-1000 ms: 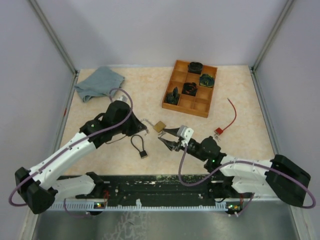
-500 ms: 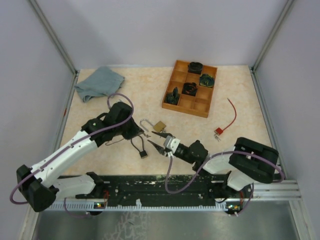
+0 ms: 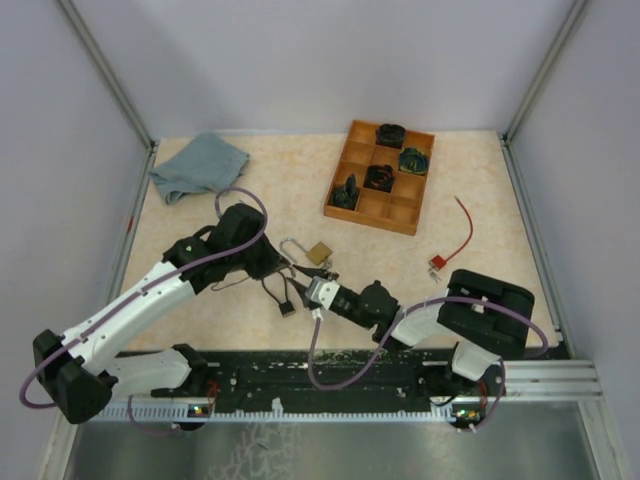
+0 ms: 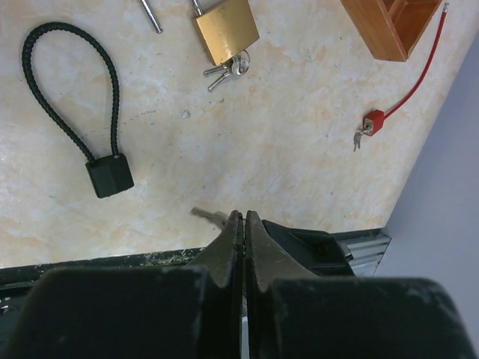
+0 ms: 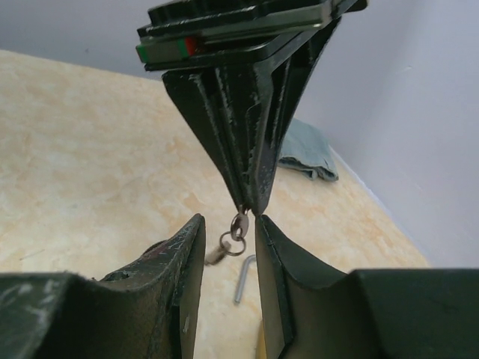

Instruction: Unlock with the key

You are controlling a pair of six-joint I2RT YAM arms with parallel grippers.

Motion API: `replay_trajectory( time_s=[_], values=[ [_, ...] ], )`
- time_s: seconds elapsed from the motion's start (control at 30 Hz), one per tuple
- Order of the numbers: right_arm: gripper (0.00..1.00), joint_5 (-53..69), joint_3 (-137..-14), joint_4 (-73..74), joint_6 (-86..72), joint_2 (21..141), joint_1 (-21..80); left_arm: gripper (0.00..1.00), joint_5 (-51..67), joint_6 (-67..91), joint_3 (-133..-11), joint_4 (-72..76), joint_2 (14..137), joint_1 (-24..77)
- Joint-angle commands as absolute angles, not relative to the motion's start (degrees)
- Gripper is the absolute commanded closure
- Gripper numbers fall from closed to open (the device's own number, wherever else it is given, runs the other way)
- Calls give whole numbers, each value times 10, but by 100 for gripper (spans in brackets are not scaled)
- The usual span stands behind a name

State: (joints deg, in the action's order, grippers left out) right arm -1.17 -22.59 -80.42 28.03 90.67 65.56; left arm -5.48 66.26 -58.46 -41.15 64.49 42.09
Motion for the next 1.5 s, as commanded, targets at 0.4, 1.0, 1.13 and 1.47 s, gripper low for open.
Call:
replay_trajectory(
  time_s=[0.4,1.0,1.13,1.47],
  values=[
    [87,-71,-250,-836,306,935,673,100,-46,685,-569,-397,631,424],
    [68,-72,-255,-806,275,910,694,100,-58,716,-549,-397,623,424],
    [76,-79,-266,-767,273,900,698,100,-63,717,-549,-399,618,424],
    [90,-109,-275,-727,284,905,702,100,-63,723,-548,-401,609,424]
  ],
)
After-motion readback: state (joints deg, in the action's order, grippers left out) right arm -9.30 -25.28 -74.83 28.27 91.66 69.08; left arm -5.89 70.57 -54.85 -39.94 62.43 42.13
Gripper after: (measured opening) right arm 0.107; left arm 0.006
